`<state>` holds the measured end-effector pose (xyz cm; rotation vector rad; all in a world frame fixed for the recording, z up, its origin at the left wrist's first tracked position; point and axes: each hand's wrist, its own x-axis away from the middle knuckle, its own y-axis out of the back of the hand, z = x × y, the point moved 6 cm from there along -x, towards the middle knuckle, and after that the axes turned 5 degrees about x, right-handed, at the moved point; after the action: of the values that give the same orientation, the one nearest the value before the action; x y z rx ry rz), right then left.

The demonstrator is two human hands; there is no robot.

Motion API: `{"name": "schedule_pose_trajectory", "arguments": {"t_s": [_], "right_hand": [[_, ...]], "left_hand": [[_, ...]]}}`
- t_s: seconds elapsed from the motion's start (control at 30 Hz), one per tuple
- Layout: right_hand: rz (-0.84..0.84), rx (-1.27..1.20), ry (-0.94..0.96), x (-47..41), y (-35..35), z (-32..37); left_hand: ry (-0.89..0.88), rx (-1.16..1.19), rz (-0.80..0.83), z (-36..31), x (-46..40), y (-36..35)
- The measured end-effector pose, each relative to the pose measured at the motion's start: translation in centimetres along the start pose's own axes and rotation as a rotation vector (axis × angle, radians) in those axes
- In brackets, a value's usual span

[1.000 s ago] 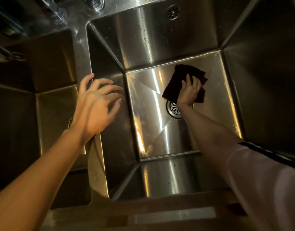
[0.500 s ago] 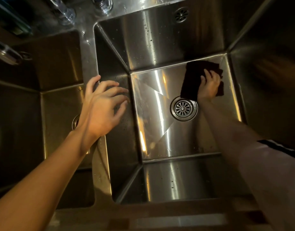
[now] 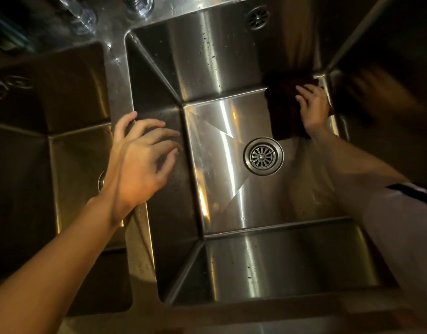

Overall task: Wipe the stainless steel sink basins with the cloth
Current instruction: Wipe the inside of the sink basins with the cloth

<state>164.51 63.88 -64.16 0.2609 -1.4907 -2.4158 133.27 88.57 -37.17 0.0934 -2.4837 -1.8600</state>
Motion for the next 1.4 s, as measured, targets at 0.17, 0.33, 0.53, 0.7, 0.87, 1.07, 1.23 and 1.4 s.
{"name": "schedule_pose_trajectory", "arguments": {"t_s": [0.17,0.33,0.53,0.7,0.87,1.07,1.23,1.4], "right_hand": [[-0.173,0.028,-0.36,6.0,-0.5,-0.7],[-0.187,-0.007,-0.39,9.3,-2.1,2.3],[-0.013,0.0,-0.062,1.9,-0.3,0.8],[-0.031,0.017,-0.164,0.0,0.7,-1.8],[-0.273,0.072,-0.394,7.8,-0.8,-1.5],[-0.441,0.042,-0.412,15.6,-3.0,2.7],[-0.227,0.062,-0.178,10.0,-1.7,0.4],[-0.33,0.081,-0.343,11.5,-0.6,-3.2]], "left_hand": [[0.0,0.003,0.001,0.1,0.0,0.0],[-0.004,0.019,-0.005,0.1,0.0,0.0],[-0.009,0.005,0.011,0.1,-0.1,-0.1],[-0.011,0.004,0.011,0.0,0.0,-0.1],[-0.003,0.005,0.004,0.0,0.0,0.0],[0.01,0.007,0.024,0.1,0.0,-0.1],[0.003,0.004,0.025,0.1,0.1,-0.1],[0.013,-0.02,0.04,0.1,0.1,-0.2]]}}
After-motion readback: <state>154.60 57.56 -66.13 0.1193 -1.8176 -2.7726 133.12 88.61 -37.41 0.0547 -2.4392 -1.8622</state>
